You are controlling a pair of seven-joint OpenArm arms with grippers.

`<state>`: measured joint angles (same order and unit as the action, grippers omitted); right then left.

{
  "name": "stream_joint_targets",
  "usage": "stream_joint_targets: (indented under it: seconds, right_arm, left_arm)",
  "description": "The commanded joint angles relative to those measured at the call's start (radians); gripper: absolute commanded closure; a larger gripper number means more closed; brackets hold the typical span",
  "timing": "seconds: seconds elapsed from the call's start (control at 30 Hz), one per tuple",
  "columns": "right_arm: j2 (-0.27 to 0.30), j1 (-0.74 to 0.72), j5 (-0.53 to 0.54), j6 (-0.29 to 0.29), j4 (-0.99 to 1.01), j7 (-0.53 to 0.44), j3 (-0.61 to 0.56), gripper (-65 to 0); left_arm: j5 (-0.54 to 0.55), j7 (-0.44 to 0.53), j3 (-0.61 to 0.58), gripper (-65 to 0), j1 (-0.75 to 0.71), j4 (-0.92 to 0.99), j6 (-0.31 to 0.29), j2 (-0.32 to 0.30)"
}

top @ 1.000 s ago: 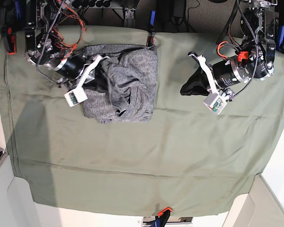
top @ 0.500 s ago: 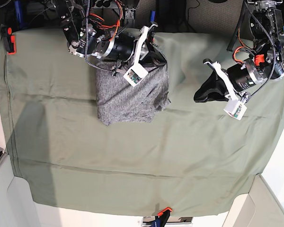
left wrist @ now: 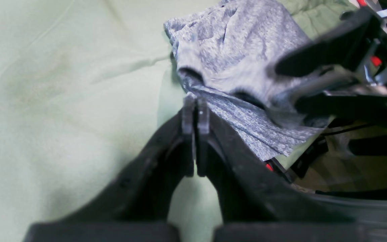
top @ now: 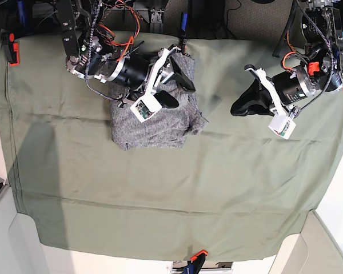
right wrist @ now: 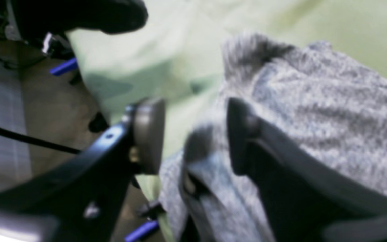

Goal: Fold the T-shirt properly
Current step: 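Tuck and flatten the folded bundle edges with the right gripper, then grasp the bundle sides with both grippers and slide it toward the left arm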

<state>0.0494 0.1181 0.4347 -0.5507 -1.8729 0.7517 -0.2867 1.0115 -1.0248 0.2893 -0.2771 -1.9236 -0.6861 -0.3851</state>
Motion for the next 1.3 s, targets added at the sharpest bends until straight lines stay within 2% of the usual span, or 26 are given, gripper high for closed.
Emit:
stream_joint_targets:
  seconds: [0.0, 0.1, 0.3, 0.43, 0.53, 0.57, 0.6, 0.67, 0.7, 0.8, 0.93, 1.1, 1.17, 1.27]
  right_arm:
    - [-0.005, -0.012, 0.032, -0.007, -0.024, -0.042, 0.004, -32.9]
    - [-0.006, -0.013, 0.055, -0.007, -0.048, -0.077, 0.014, -32.9]
    - [-0.006, -0.029, 0.034, 0.001, -0.152, -0.079, 0.083, -32.9]
    - [-0.006, -0.085, -0.061, 0.062, -0.15, -0.086, 0.181, -32.9]
    - [-0.005, -0.133, -0.145, 0.139, -0.106, -0.131, 0.264, -31.9]
    - [-0.005, -0.15, -0.168, 0.156, -0.081, -0.15, 0.292, -28.4]
    - [-0.005, -0.168, -0.185, 0.165, -0.051, -0.167, 0.319, -22.5]
    - [-0.005, -0.208, -0.196, 0.167, 0.017, -0.182, 0.363, -5.0]
    - [-0.005, -0.229, -0.196, 0.165, 0.054, -0.18, 0.38, 0.0]
    - [-0.005, -0.28, -0.196, 0.15, 0.169, -0.18, 0.404, 0.0]
    - [-0.005, -0.344, -0.211, 0.134, 0.322, -0.2, 0.397, 0.0]
    - [-0.005, -0.415, -0.211, 0.116, 0.505, -0.234, 0.35, 0.0]
    - [-0.005, -0.433, -0.211, 0.102, 0.549, -0.237, 0.323, 0.0]
    - [-0.006, -0.449, -0.211, 0.09, 0.579, -0.237, 0.286, 0.0]
  left_arm:
    - [0.024, 0.018, 0.005, 0.0, 0.008, -0.014, -0.012, -0.011]
    - [0.024, 0.018, 0.005, 0.0, 0.008, -0.014, -0.012, -0.011]
    - [0.026, 0.011, 0.005, 0.0, 0.008, -0.014, -0.012, -0.011]
    - [0.126, -0.096, -0.022, 0.0, 0.001, -0.029, -0.012, -0.011]
    - [0.121, -0.109, -0.109, 0.0, -0.024, -0.081, -0.012, -0.011]
    - [0.112, -0.108, -0.155, 0.0, -0.031, -0.105, -0.012, -0.011]
    - [0.089, -0.105, -0.209, 0.0, -0.037, -0.128, -0.012, -0.011]
    - [0.001, -0.079, -0.332, 0.0, -0.039, -0.158, -0.012, -0.011]
    - [-0.055, -0.059, -0.393, 0.0, -0.039, -0.161, -0.012, -0.011]
    - [-0.274, 0.029, -0.533, 0.0, -0.039, -0.149, -0.012, -0.011]
    - [-0.51, 0.137, -0.618, 0.0, -0.038, -0.13, -0.012, -0.011]
    - [-0.623, 0.191, -0.625, 0.0, -0.027, -0.083, -0.008, -0.011]
    - [-0.64, 0.195, -0.622, 0.0, -0.008, -0.057, 0.014, -0.011]
    - [-0.642, 0.198, -0.622, 0.0, 0.028, -0.018, 0.013, -0.011]
